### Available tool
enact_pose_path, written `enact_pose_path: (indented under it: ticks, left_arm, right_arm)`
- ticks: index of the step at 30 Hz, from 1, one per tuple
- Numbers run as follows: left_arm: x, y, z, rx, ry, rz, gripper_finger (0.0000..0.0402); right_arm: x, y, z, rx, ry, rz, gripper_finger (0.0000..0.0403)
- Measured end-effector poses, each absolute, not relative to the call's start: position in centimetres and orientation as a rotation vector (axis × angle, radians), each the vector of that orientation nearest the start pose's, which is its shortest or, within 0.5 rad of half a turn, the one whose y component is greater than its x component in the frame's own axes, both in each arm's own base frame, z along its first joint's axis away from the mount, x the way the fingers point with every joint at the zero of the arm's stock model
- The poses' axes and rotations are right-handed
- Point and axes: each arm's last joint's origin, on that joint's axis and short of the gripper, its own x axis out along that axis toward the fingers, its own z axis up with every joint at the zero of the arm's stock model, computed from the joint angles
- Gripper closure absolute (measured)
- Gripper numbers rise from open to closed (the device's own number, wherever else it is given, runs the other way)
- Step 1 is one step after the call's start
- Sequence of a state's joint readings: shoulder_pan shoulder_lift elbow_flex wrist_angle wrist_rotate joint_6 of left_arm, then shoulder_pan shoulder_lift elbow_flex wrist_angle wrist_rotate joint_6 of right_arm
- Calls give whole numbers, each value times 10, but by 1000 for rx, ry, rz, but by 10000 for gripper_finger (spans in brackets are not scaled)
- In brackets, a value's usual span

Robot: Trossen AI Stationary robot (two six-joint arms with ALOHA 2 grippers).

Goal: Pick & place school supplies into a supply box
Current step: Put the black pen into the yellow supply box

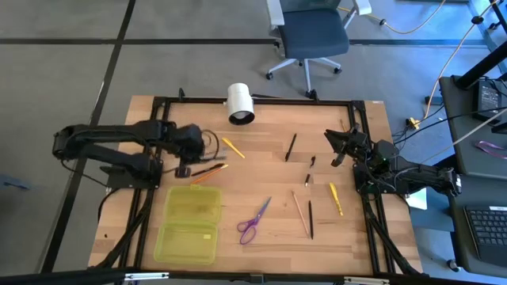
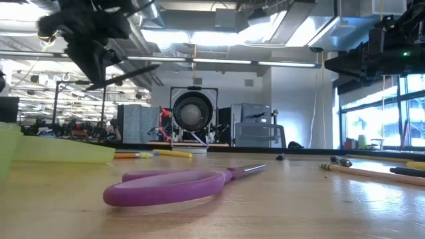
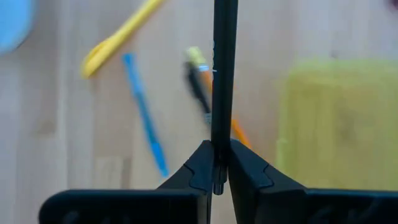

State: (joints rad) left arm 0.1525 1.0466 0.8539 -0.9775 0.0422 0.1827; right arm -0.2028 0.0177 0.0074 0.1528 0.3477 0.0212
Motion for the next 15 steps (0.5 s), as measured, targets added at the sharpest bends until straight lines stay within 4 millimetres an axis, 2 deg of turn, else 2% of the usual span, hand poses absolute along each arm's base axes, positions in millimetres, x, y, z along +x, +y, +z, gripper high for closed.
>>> enact_pose_path:
  ticks: [2,5,15]
  left_arm:
    - [179,15,253,94,1180,-76,380]
    - [183,0,249,75,1204,-108,380]
    - [194,-54,230,-199,1352,-103,379]
  right_arm:
    - [92,-29,179,32,-150,-548,336]
    - [92,-29,179,32,-150,-548,336]
    - [92,-29,179,32,-150,-548,336]
